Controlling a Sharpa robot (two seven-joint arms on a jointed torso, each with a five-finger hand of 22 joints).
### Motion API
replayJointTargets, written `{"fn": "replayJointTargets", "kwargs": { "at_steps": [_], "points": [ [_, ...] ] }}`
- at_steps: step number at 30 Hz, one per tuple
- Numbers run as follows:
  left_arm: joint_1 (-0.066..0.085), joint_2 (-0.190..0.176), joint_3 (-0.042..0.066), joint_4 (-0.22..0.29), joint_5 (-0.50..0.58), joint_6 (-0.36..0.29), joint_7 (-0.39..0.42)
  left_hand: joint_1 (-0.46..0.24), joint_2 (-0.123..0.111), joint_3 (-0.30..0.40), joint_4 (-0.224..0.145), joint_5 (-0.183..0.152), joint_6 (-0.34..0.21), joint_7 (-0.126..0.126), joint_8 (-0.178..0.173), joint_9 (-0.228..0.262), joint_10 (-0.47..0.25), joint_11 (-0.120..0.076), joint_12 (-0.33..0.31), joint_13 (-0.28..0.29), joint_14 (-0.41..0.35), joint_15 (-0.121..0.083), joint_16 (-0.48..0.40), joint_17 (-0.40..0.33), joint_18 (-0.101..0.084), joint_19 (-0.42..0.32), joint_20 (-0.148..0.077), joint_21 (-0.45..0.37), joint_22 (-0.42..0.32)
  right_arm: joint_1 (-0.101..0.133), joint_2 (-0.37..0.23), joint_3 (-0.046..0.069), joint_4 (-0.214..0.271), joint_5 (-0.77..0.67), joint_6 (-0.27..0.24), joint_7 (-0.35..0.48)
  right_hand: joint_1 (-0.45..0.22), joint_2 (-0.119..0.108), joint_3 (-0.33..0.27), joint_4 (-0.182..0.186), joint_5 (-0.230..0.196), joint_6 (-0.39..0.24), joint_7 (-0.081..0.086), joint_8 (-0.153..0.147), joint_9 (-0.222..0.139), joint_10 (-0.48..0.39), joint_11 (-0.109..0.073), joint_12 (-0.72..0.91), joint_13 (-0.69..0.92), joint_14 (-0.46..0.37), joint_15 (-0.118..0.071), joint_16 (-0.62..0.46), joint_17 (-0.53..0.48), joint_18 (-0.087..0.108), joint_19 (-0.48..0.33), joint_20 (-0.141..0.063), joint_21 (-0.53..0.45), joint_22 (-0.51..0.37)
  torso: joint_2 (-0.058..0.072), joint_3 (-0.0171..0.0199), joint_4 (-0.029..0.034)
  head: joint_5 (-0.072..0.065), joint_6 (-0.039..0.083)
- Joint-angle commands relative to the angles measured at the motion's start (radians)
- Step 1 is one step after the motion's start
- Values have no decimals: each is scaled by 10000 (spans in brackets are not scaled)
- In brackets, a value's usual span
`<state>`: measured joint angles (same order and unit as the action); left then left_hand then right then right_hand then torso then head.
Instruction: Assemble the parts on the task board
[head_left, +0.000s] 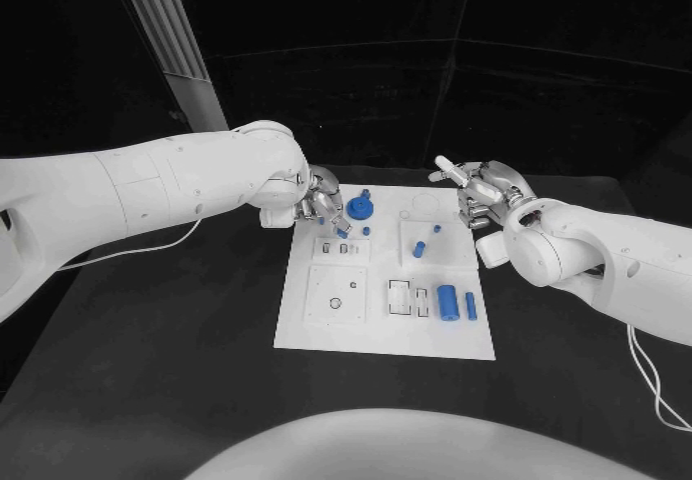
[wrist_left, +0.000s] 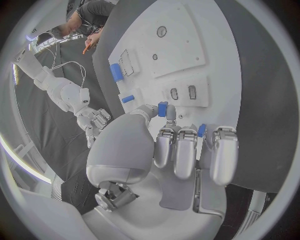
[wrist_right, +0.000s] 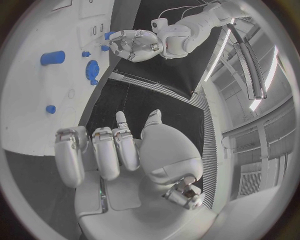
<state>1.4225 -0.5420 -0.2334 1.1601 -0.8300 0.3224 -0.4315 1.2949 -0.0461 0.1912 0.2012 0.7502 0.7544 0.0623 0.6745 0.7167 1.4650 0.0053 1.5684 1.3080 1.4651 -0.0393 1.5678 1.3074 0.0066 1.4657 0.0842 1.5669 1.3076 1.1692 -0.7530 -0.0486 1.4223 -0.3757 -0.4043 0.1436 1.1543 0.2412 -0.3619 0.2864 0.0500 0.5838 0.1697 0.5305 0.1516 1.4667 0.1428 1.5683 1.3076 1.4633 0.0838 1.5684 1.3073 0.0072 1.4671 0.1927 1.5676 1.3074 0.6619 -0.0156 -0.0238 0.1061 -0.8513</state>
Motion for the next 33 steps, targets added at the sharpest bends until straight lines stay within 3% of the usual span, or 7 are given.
{"fn": "replayJointTargets", "kwargs": {
  "at_steps": [1,7,11,20,33],
  "points": [
    [37,-21,3,-5,492,487,-421,-42,18,76,-3,-29,133,-66,18,94,1058,-83,24,2628,1057,-70,30,2634,-66,1051,-97,39,2632,14,10,5,5,-36,34,34,74,-9,64,-22,67,-27,429,31,-12,1041,-47,25,2632,1075,-60,24,2635,-72,1037,-70,32,2634,6,-2,-14,15,-26],
    [53,-39,2,-34,611,921,-897,-23,83,228,-14,-41,150,-79,-7,132,1058,-94,24,2628,1057,-75,30,2634,-66,1051,-91,39,2632,13,7,5,18,-36,21,34,83,-9,65,-22,67,-30,429,30,-15,1041,-46,25,2632,1075,-59,24,2635,-72,1037,-70,32,2634,14,0,-17,28,-42],
    [53,-34,2,-66,633,1048,-1226,-41,84,396,-36,-312,172,-82,-44,207,1058,-99,24,2628,1057,-78,30,2634,-66,1051,-77,39,2632,13,5,5,25,-36,13,33,86,-9,66,-22,67,-31,430,30,-16,1041,-46,25,2632,1075,-59,24,2635,-72,1037,-70,32,2634,13,1,-18,41,-84],
    [37,148,1,-240,644,1069,-1735,124,55,705,-248,-669,171,-85,-84,362,1058,-104,24,2628,1057,-85,30,2634,-66,1051,-35,39,2632,12,5,5,19,-36,20,21,89,-9,66,-22,67,-32,430,30,-17,1041,-46,25,2632,1075,-59,24,2635,-72,1037,-70,32,2634,11,-3,-17,80,-122],
    [-30,474,0,-410,646,929,-1870,120,66,752,-257,-744,168,-80,-95,389,1058,-101,24,2628,1057,-81,30,2634,-66,1051,-26,39,2632,12,35,4,9,-36,37,6,98,-8,68,-20,67,-34,431,29,-20,1041,-45,25,2632,1075,-58,24,2635,-72,1037,-70,32,2634,6,-6,-17,51,-137]
  ]
}}
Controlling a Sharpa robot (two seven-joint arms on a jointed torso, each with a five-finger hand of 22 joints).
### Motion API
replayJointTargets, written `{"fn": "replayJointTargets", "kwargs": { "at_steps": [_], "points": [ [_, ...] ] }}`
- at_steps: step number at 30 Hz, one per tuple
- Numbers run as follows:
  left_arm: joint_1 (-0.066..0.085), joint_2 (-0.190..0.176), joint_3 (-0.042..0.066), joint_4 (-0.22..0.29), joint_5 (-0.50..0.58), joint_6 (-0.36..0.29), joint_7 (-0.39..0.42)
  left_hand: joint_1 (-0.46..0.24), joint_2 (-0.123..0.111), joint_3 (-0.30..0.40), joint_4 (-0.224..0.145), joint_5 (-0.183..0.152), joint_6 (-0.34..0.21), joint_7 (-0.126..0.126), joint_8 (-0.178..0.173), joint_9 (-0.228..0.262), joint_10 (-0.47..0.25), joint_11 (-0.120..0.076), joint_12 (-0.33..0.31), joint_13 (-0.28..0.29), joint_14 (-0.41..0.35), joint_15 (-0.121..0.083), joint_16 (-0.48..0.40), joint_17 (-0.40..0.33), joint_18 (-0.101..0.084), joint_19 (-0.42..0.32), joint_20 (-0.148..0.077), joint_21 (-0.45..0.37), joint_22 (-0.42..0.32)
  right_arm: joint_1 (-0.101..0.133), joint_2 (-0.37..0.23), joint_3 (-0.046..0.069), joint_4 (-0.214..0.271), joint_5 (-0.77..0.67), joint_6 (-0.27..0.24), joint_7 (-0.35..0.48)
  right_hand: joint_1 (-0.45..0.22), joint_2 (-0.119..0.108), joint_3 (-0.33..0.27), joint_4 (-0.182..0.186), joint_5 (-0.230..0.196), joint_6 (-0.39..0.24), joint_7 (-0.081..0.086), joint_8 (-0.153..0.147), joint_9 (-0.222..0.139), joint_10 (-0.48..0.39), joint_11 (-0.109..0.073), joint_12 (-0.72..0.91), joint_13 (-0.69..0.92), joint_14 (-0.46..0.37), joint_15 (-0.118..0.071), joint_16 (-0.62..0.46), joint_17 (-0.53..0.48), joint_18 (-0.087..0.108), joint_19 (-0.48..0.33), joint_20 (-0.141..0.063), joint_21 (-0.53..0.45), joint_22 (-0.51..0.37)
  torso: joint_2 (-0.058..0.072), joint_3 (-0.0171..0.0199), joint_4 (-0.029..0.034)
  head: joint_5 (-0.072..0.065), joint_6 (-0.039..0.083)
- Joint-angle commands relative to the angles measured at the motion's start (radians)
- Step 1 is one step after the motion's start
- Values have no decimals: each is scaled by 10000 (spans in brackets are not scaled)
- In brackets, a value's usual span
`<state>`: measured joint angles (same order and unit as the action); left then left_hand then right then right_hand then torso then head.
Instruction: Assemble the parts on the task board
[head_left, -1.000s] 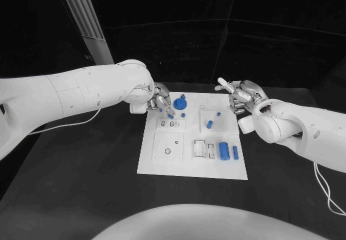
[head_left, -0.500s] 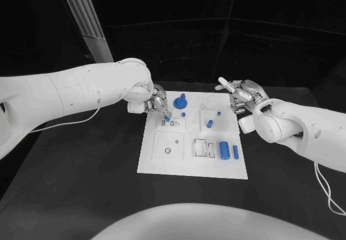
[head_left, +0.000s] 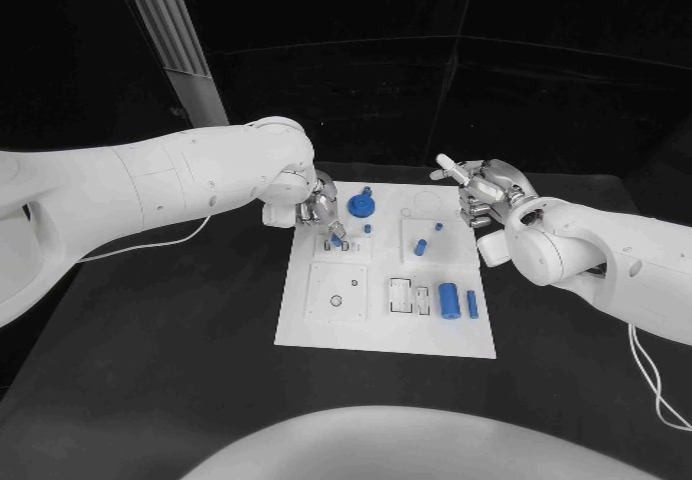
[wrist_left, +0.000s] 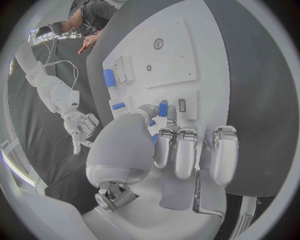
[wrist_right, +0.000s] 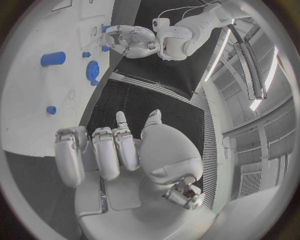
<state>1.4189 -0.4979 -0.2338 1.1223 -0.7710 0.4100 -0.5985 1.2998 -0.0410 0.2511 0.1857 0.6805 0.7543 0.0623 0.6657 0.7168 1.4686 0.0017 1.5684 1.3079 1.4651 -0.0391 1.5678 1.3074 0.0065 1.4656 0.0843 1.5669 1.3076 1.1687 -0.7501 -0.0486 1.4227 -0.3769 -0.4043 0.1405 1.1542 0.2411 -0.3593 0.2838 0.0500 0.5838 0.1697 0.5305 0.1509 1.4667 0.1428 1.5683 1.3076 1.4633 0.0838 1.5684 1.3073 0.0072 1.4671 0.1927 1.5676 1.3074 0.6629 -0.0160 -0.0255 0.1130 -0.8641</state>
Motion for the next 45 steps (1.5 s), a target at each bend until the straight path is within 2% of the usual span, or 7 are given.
{"fn": "replayJointTargets", "kwargs": {
  "at_steps": [1,15,38,45],
  "points": [
    [4,54,5,-49,55,43,-198,70,17,162,-102,-59,167,-80,-8,393,1021,-65,24,2628,1057,-82,30,2634,-65,1052,-25,39,2632,17,5,5,5,-25,34,36,98,-8,42,7,67,-34,431,29,-13,1041,-45,25,2632,1075,-58,24,2635,-72,1037,-70,32,2634,-4,-2,1,-20,-13],
    [-101,293,5,-349,55,69,-25,95,34,251,-141,-140,147,-75,-27,439,1021,-61,24,2628,1057,-79,30,2634,-65,1052,-8,39,2632,17,28,5,9,-26,51,45,98,-8,42,7,67,-34,431,29,-13,1041,-45,25,2632,1075,-58,24,2635,-72,1037,-70,32,2634,-6,5,-2,-18,-18],
    [-155,477,6,-581,55,159,19,36,68,367,-129,-339,120,-49,-59,519,1021,-37,24,2628,1057,-61,30,2634,-65,1052,25,39,2632,17,40,5,38,-27,72,33,117,-10,39,18,65,-43,434,28,-25,1041,-42,25,2632,1075,-56,24,2635,-72,1037,-68,32,2634,-6,-4,-2,-52,-57],
    [-188,516,6,-649,55,173,9,26,75,393,-128,-386,112,-46,-68,537,1021,-33,24,2628,1057,-56,30,2634,-65,1052,32,39,2632,17,34,5,56,-27,83,28,117,-10,39,18,65,-43,434,28,-25,1041,-42,25,2632,1075,-56,24,2635,-72,1037,-68,32,2634,0,3,3,-64,-72]
  ]
}}
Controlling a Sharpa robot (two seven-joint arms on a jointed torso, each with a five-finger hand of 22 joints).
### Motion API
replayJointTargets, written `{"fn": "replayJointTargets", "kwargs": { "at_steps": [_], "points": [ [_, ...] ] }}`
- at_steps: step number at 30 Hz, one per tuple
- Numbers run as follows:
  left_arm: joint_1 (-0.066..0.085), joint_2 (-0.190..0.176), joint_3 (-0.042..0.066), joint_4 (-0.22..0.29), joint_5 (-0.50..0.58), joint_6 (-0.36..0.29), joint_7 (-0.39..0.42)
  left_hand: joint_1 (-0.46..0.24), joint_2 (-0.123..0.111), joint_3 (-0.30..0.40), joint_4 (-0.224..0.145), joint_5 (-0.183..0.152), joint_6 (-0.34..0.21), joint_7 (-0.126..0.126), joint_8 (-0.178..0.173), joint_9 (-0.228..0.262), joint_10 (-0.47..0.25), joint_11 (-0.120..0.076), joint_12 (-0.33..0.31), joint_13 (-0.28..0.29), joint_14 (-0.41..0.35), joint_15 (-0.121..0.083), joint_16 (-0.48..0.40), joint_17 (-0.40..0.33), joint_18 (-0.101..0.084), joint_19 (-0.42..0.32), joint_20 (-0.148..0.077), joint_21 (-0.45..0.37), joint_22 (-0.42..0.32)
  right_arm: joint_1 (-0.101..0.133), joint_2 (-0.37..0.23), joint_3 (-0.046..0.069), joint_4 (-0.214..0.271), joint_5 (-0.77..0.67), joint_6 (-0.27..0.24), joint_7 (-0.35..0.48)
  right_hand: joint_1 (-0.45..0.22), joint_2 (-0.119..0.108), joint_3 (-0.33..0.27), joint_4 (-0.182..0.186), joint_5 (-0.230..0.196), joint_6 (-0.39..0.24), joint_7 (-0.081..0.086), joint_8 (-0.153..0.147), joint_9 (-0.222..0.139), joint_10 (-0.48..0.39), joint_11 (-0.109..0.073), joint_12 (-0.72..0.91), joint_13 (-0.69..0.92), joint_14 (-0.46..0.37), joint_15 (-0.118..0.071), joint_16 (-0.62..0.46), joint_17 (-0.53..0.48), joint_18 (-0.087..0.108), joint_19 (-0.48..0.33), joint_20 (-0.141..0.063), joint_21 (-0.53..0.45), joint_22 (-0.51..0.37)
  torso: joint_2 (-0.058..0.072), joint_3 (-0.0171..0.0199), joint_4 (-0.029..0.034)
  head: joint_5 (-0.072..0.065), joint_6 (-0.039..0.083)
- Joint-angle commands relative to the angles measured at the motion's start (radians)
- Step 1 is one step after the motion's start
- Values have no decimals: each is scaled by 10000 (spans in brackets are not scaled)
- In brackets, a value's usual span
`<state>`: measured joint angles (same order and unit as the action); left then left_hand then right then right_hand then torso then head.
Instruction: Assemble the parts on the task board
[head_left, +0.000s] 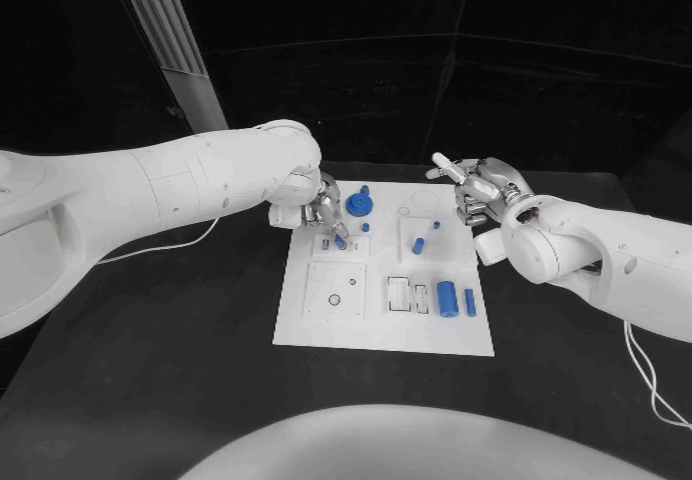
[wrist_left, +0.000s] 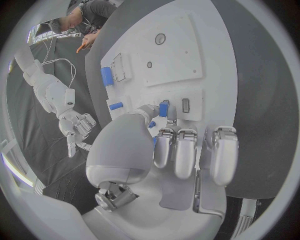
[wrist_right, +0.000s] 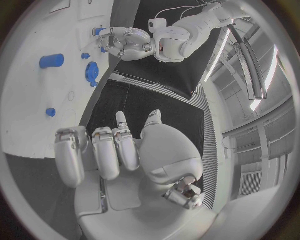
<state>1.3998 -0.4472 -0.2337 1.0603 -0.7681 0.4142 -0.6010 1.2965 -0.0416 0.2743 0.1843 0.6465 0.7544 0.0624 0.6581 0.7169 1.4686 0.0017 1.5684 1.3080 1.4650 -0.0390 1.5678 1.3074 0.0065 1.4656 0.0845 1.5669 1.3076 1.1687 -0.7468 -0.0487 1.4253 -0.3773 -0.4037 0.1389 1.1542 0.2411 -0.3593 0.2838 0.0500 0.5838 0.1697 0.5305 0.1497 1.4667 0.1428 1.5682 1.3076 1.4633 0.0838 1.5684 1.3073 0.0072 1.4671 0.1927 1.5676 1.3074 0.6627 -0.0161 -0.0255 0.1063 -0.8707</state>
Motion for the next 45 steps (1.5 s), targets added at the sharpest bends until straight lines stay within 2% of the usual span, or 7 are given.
{"fn": "replayJointTargets", "kwargs": {
  "at_steps": [1,11,45],
  "points": [
    [-2,7,5,-34,26,130,31,58,81,161,-115,-46,111,-47,8,537,1022,-33,24,2628,1058,-57,30,2634,-65,1052,31,39,2632,17,0,5,32,-23,78,43,117,-10,39,19,65,-44,434,28,-12,1041,-43,26,2632,1075,-56,24,2635,-72,1037,-68,32,2634,0,5,0,5,-12],
    [-44,28,5,-62,26,170,15,23,87,206,-107,-175,99,-38,-11,578,1022,-24,24,2628,1058,-47,30,2634,-65,1052,47,39,2632,17,2,5,36,-23,94,34,120,-11,36,24,64,-48,435,27,-17,1041,-41,26,2632,1075,-55,24,2635,-72,1037,-68,32,2634,-1,1,6,-2,-19],
    [-97,116,5,-158,27,165,76,23,102,259,-120,-263,88,-36,-28,610,1022,-21,24,2628,1058,-42,30,2634,-65,1052,62,39,2632,16,21,4,37,-23,120,-14,119,-12,31,34,62,-53,437,26,-23,1041,-40,26,2632,1075,-54,24,2635,-72,1037,-67,32,2634,-2,0,4,-42,-19]
  ]
}}
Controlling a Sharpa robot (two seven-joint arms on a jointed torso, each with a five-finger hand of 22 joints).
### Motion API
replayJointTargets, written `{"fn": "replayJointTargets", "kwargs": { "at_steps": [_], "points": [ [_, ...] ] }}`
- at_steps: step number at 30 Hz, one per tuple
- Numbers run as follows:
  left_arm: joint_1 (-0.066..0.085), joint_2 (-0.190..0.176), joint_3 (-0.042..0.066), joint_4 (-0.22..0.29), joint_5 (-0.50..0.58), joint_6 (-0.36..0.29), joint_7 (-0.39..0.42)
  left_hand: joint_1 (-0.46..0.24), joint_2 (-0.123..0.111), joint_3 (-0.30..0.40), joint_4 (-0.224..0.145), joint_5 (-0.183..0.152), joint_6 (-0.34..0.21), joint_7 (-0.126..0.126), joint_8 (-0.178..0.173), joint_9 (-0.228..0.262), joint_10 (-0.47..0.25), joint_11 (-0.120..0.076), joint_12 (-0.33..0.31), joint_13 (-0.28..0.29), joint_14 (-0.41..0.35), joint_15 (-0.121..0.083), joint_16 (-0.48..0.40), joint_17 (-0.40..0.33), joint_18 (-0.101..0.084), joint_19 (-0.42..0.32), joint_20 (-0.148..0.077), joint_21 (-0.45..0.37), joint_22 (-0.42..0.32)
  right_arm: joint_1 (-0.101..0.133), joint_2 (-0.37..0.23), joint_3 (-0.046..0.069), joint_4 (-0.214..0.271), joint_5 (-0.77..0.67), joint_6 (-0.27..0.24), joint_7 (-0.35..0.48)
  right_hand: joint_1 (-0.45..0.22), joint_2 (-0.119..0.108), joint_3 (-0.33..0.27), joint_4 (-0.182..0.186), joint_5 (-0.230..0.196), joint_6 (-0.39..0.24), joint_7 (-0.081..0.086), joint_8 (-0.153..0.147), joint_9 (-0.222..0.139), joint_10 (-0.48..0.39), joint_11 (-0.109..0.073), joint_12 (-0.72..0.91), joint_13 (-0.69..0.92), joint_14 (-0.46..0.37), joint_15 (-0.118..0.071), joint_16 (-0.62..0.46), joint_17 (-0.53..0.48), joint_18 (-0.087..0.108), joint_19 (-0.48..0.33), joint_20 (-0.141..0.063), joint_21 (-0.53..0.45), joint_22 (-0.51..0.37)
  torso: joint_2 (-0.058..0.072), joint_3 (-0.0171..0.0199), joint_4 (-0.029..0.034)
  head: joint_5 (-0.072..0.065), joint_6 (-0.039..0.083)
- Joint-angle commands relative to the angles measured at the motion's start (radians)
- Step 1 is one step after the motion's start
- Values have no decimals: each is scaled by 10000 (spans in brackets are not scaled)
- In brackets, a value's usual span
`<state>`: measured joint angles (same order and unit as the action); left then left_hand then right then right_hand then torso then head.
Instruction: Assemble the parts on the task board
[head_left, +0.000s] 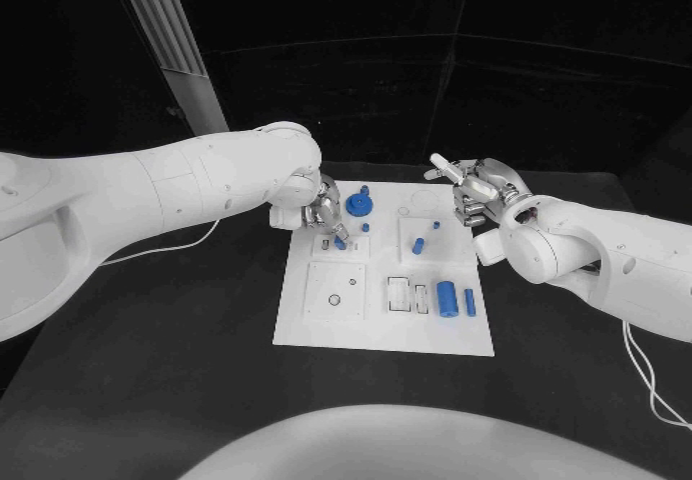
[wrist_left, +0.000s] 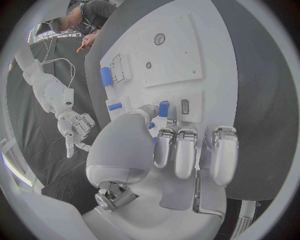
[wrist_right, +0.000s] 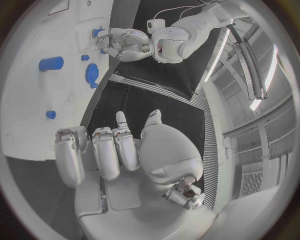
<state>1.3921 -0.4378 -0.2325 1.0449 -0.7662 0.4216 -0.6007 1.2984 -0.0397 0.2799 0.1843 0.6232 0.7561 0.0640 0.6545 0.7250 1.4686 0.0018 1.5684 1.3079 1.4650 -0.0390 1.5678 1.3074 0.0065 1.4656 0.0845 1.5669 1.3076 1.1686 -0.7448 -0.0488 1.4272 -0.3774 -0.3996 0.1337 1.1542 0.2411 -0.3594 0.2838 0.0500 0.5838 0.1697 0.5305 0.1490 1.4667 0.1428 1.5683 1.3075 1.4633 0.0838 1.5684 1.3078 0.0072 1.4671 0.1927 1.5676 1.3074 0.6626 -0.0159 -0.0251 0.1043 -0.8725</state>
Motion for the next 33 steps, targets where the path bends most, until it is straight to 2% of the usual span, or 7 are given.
{"fn": "replayJointTargets", "kwargs": {
  "at_steps": [1,33],
  "points": [
    [-22,24,-8,-5,9,77,89,8,88,214,-124,-35,69,-53,4,533,1022,-21,24,2629,1058,-41,30,2634,-65,1052,64,39,2632,17,0,6,19,-22,77,37,119,-12,31,34,62,-53,437,26,-17,1041,-39,25,2633,1075,-54,24,2630,-72,1037,-67,32,2634,-1,0,3,-27,-2],
    [-69,32,-8,-33,13,-66,152,114,96,501,-291,-49,29,-15,-23,655,1022,10,24,2629,1058,-22,30,2634,-65,1052,109,39,2632,17,-15,6,14,-22,68,15,119,-12,31,34,62,-53,437,26,-17,1041,-39,25,2633,1075,-54,24,2630,-72,1037,-67,32,2634,0,-1,0,-45,-2]
  ]
}}
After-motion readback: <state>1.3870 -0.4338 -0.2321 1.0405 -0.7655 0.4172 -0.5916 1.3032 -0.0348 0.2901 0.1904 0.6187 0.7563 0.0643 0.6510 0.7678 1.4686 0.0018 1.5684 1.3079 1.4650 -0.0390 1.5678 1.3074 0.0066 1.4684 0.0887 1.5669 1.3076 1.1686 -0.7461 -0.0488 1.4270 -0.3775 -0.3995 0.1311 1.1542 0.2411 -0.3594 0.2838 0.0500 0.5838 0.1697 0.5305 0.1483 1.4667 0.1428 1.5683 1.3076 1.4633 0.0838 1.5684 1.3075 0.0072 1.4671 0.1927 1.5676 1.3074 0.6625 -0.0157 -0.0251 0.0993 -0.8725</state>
